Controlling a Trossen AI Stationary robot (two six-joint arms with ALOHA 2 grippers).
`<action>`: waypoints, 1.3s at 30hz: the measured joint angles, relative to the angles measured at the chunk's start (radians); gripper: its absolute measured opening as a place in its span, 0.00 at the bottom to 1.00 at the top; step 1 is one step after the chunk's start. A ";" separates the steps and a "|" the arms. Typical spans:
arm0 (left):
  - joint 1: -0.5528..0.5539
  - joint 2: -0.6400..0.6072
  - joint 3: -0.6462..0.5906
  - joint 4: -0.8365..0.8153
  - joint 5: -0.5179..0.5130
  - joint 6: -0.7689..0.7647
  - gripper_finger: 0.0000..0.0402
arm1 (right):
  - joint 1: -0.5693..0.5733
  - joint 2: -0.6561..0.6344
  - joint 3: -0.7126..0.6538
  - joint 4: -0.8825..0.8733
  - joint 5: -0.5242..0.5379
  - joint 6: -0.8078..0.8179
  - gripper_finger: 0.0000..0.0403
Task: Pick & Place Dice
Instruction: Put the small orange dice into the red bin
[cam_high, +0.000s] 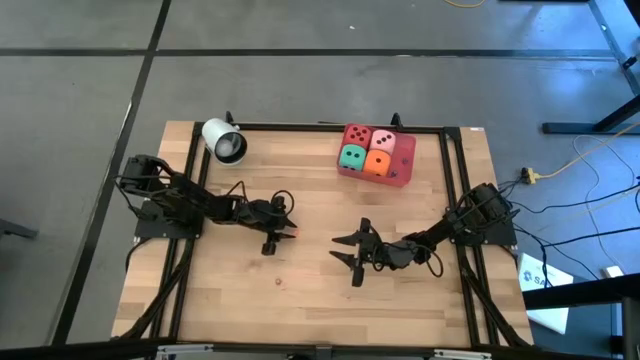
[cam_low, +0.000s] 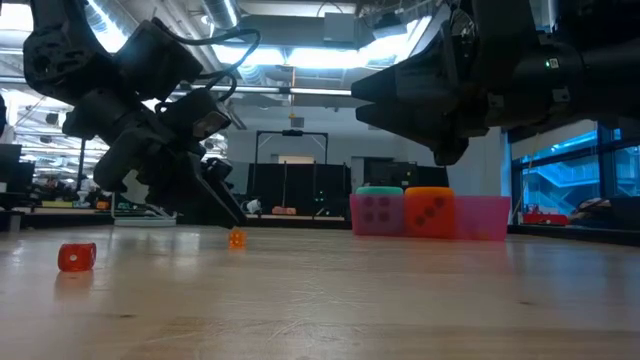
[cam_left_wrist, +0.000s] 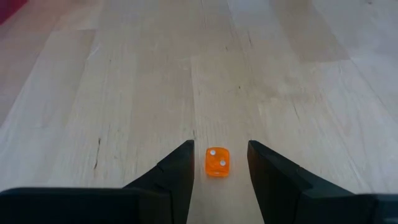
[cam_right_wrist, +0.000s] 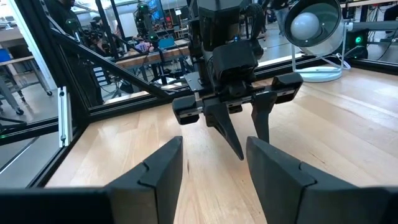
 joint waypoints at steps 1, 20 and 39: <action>0.000 0.000 0.000 0.000 0.000 0.000 0.36 | 0.000 0.000 0.000 0.000 0.000 0.000 0.44; 0.000 0.168 0.092 0.050 0.063 -0.004 0.36 | 0.000 0.000 0.000 0.000 0.000 0.006 0.44; -0.002 0.148 0.096 -0.197 0.063 -0.064 0.36 | 0.000 0.000 0.000 -0.001 -0.003 0.011 0.44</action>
